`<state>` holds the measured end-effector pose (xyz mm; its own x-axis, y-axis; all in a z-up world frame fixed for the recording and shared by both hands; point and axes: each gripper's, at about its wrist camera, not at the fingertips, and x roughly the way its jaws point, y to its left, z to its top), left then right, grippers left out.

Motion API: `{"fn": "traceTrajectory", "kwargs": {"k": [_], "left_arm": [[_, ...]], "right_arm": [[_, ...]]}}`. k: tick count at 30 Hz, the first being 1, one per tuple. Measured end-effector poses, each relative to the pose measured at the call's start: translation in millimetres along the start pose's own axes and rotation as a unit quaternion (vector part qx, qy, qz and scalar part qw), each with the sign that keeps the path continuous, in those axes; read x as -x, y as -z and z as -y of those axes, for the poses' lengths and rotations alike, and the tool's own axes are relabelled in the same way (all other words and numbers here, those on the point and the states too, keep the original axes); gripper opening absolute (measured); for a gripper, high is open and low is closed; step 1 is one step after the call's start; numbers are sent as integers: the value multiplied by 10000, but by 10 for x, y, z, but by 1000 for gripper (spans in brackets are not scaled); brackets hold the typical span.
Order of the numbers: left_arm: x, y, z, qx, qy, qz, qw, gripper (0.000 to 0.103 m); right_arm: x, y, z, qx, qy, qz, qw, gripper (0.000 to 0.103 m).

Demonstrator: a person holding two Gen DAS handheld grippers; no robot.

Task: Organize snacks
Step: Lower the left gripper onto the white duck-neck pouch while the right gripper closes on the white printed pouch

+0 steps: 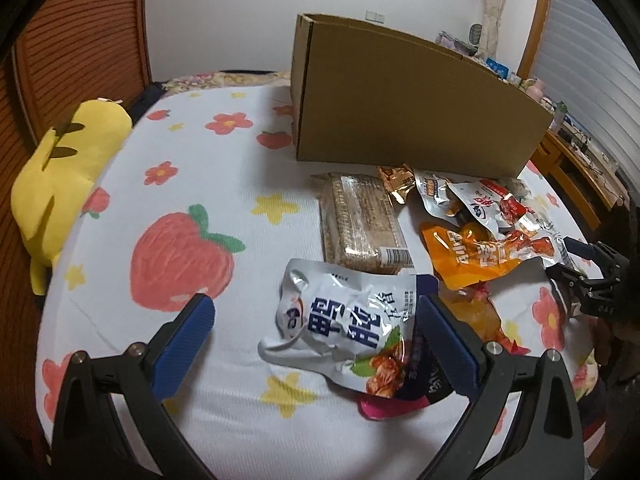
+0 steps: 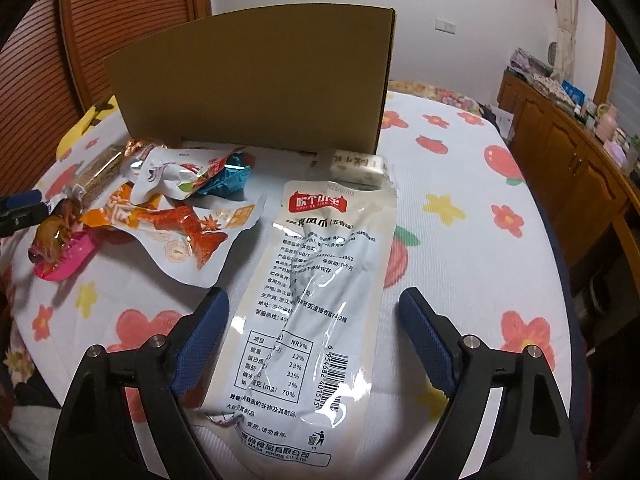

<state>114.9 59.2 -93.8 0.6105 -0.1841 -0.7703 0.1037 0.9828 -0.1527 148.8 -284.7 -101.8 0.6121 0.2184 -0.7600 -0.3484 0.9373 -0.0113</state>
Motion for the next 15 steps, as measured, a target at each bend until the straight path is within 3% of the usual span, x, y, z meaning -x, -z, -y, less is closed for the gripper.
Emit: {"fn": "traceTrajectory", "kwargs": {"k": [3,8,10,12,15], "left_arm": [[-94,-16,-22,51,212,-218,9995,99],[-94,18,32,-111,109,-138,9998,96],[-80,32,46,-192,29,-68,9998,87],[-59,49,48,-252,-70,6,9997,65],[4,85,-2,-158,-18,101,9998,48]], "right_arm": [[-5,2,-5,11,17,28,10000,89],[1,8,-14,10,35,55,10000,89],[1,11,-24,20,51,67,10000,88],[1,9,-27,23,54,69,10000,88],[3,11,-30,25,58,72,10000,88]]}}
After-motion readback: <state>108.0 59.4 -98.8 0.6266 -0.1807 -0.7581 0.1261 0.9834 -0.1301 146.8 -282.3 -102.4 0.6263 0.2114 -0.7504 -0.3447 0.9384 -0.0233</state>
